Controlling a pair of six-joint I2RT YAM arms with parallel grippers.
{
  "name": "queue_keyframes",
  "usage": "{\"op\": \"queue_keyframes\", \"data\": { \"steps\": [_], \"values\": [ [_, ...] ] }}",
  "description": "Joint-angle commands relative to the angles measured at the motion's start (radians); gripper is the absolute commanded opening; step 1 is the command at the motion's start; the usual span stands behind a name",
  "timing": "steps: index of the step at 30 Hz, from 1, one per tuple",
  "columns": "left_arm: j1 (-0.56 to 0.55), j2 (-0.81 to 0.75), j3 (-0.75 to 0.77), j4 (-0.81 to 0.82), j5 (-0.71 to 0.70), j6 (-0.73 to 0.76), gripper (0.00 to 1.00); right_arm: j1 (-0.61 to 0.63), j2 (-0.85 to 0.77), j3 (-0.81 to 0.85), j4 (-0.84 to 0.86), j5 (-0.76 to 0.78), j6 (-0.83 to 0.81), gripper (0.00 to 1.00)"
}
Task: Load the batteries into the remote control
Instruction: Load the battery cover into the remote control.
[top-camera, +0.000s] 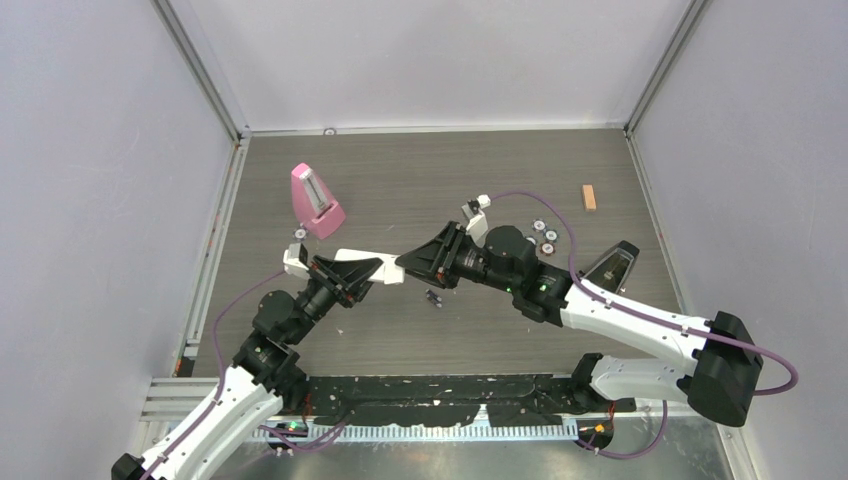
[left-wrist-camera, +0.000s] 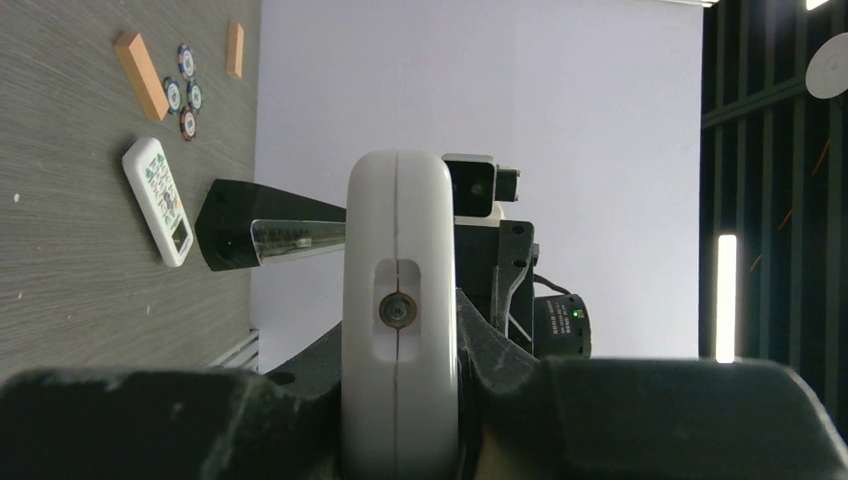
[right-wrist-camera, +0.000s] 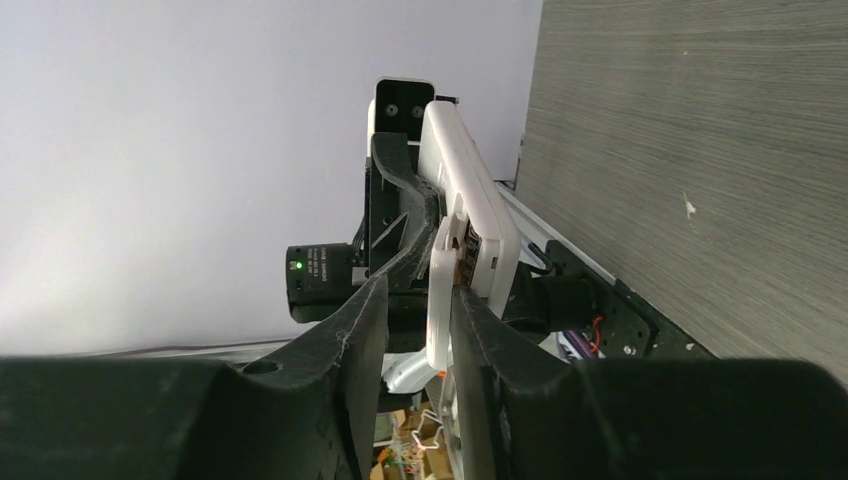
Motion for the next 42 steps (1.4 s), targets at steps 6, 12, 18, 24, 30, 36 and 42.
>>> {"op": "queue_keyframes", "data": {
  "steps": [6, 12, 18, 24, 30, 36, 42],
  "values": [
    [0.003, -0.001, 0.063, 0.015, 0.013, 0.003, 0.0, 0.011, 0.017, 0.121, -0.256, 0.004, -0.128, 0.36],
    [0.003, -0.001, 0.065, -0.002, 0.015, 0.01, 0.0, 0.011, 0.036, 0.14, -0.296, -0.009, -0.144, 0.34],
    [0.003, 0.001, 0.065, -0.009, 0.024, 0.009, 0.0, 0.011, 0.055, 0.154, -0.326, -0.014, -0.16, 0.26],
    [0.003, 0.002, 0.066, -0.007, 0.024, 0.01, 0.0, 0.011, 0.04, 0.131, -0.276, -0.009, -0.134, 0.18],
    [0.004, -0.003, 0.065, -0.015, 0.022, 0.011, 0.0, 0.011, 0.028, 0.117, -0.242, -0.01, -0.13, 0.1],
    [0.003, -0.014, 0.072, -0.057, 0.003, 0.029, 0.0, 0.011, 0.0, 0.097, -0.2, -0.018, -0.146, 0.05],
    [0.003, -0.019, 0.081, -0.084, -0.002, 0.052, 0.0, 0.011, -0.024, 0.05, -0.049, -0.03, -0.125, 0.05]
  ]
}}
